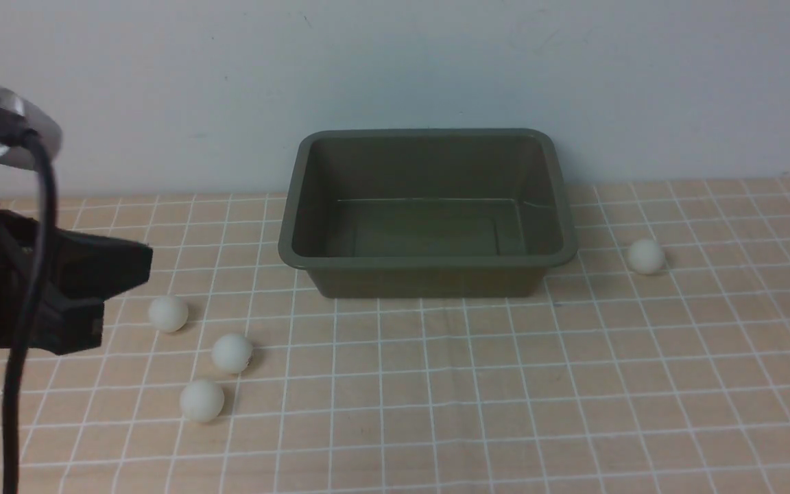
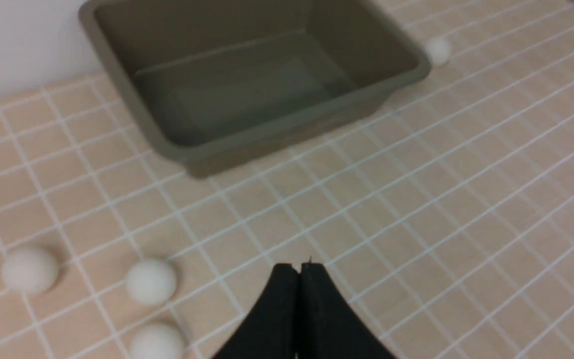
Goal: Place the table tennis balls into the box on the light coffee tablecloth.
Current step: 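Reach for and grasp a ping pong ball on the table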
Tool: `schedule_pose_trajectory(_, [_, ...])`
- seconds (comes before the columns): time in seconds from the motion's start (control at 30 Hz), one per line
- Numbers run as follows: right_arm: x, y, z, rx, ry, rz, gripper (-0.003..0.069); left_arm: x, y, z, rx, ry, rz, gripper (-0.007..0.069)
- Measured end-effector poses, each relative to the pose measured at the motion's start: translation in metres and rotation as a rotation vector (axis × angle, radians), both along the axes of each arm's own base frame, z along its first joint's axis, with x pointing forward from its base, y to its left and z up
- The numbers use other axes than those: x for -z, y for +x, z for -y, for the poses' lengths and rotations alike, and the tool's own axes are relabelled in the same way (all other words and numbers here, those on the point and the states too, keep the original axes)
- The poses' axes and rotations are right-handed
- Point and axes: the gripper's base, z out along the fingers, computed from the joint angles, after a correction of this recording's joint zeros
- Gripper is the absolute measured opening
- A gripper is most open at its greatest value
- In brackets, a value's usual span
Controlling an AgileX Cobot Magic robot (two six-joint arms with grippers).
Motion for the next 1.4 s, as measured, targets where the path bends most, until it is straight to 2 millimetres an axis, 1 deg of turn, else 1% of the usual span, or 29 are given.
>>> schedule_pose_trajectory(0.07, [0.004, 0.007, 0.002, 0.031, 0.004, -0.01, -0.0016, 0.008, 0.007, -0.004, -0.037, 0.025, -0.062, -0.0069])
schedule_pose_trajectory(0.1, [0.005, 0.007, 0.002, 0.033, 0.006, -0.012, -0.0016, 0.009, 0.007, -0.004, -0.037, 0.032, -0.065, -0.0069])
schedule_pose_trajectory(0.17, [0.013, 0.017, -0.001, 0.034, 0.012, -0.045, -0.0016, 0.021, 0.015, -0.01, -0.094, 0.07, -0.147, -0.0069])
schedule_pose_trajectory(0.2, [0.014, 0.018, 0.0, 0.036, 0.013, -0.048, -0.0016, 0.021, 0.016, -0.01, -0.099, 0.065, -0.153, -0.0069])
schedule_pose_trajectory(0.23, [0.019, 0.023, -0.005, 0.016, 0.006, -0.061, -0.0016, 0.028, 0.02, -0.015, -0.13, 0.103, -0.194, -0.0069])
schedule_pose_trajectory(0.37, [0.029, 0.034, -0.014, -0.022, -0.032, -0.089, -0.0016, 0.042, 0.029, -0.025, -0.212, 0.172, -0.289, -0.0069])
schedule_pose_trajectory(0.5, [0.044, 0.045, -0.022, -0.03, -0.145, -0.149, -0.0016, 0.058, 0.039, -0.034, -0.319, 0.213, -0.397, -0.0069])
schedule_pose_trajectory(0.6, [0.051, 0.052, -0.023, -0.005, -0.255, -0.167, -0.0016, 0.068, 0.045, -0.037, -0.347, 0.225, -0.447, -0.0069])
schedule_pose_trajectory(0.67, [0.051, 0.057, -0.023, 0.011, -0.303, -0.157, -0.0016, 0.072, 0.048, -0.037, -0.348, 0.227, -0.464, -0.0069])
schedule_pose_trajectory(0.77, [0.042, 0.076, -0.024, 0.037, -0.358, -0.088, -0.0016, 0.08, 0.054, -0.033, -0.331, 0.237, -0.497, -0.0069])
schedule_pose_trajectory(0.8, [0.037, 0.086, -0.026, 0.034, -0.36, -0.046, -0.0016, 0.082, 0.055, -0.03, -0.317, 0.243, -0.503, -0.0069])
schedule_pose_trajectory(0.83, [0.038, 0.086, -0.026, 0.032, -0.36, -0.045, -0.0016, 0.082, 0.055, -0.03, -0.314, 0.245, -0.503, -0.0069])
schedule_pose_trajectory(0.87, [0.03, 0.098, -0.029, 0.027, -0.35, 0.007, -0.0016, 0.083, 0.055, -0.025, -0.293, 0.25, -0.504, -0.0069])
schedule_pose_trajectory(0.93, [0.026, 0.108, -0.032, 0.021, -0.339, 0.048, -0.0016, 0.083, 0.055, -0.02, -0.275, 0.255, -0.502, -0.0069])
schedule_pose_trajectory(0.97, [0.023, 0.119, -0.035, 0.014, -0.329, 0.08, -0.0014, 0.083, 0.055, -0.016, -0.255, 0.26, -0.499, -0.0069])
schedule_pose_trajectory(1.0, [0.022, 0.127, -0.037, 0.011, -0.324, 0.094, -0.0011, 0.083, 0.054, -0.012, -0.238, 0.264, -0.495, -0.0069])
schedule_pose_trajectory(1.07, [0.024, 0.138, -0.04, 0.011, -0.315, 0.094, -0.0004, 0.083, 0.053, -0.008, -0.223, 0.268, -0.494, -0.0069])
schedule_pose_trajectory(1.17, [0.034, 0.156, -0.045, 0.003, -0.305, 0.071, 0.0029, 0.083, 0.052, -0.007, -0.214, 0.272, -0.502, -0.0069])
schedule_pose_trajectory(1.2, [0.037, 0.158, -0.045, 0.0, -0.306, 0.065, 0.0031, 0.083, 0.052, -0.007, -0.214, 0.272, -0.503, -0.0069])
schedule_pose_trajectory(1.27, [0.044, 0.169, -0.048, -0.016, -0.306, 0.061, 0.0072, 0.084, 0.051, -0.007, -0.21, 0.28, -0.516, -0.0069])
schedule_pose_trajectory(1.3, [0.048, 0.176, -0.051, -0.022, -0.302, 0.059, 0.0104, 0.084, 0.051, -0.007, -0.208, 0.281, -0.518, -0.0069])
schedule_pose_trajectory(1.33, [0.05, 0.178, -0.051, -0.026, -0.303, 0.055, 0.011, 0.084, 0.051, -0.007, -0.208, 0.281, -0.518, -0.0069])
schedule_pose_trajectory(1.37, [0.052, 0.183, -0.052, -0.027, -0.299, 0.058, 0.0138, 0.084, 0.051, -0.007, -0.208, 0.282, -0.52, -0.0069])
schedule_pose_trajectory(1.4, [0.054, 0.19, -0.054, -0.029, -0.294, 0.059, 0.0183, 0.084, 0.051, -0.007, -0.207, 0.282, -0.522, -0.0069])
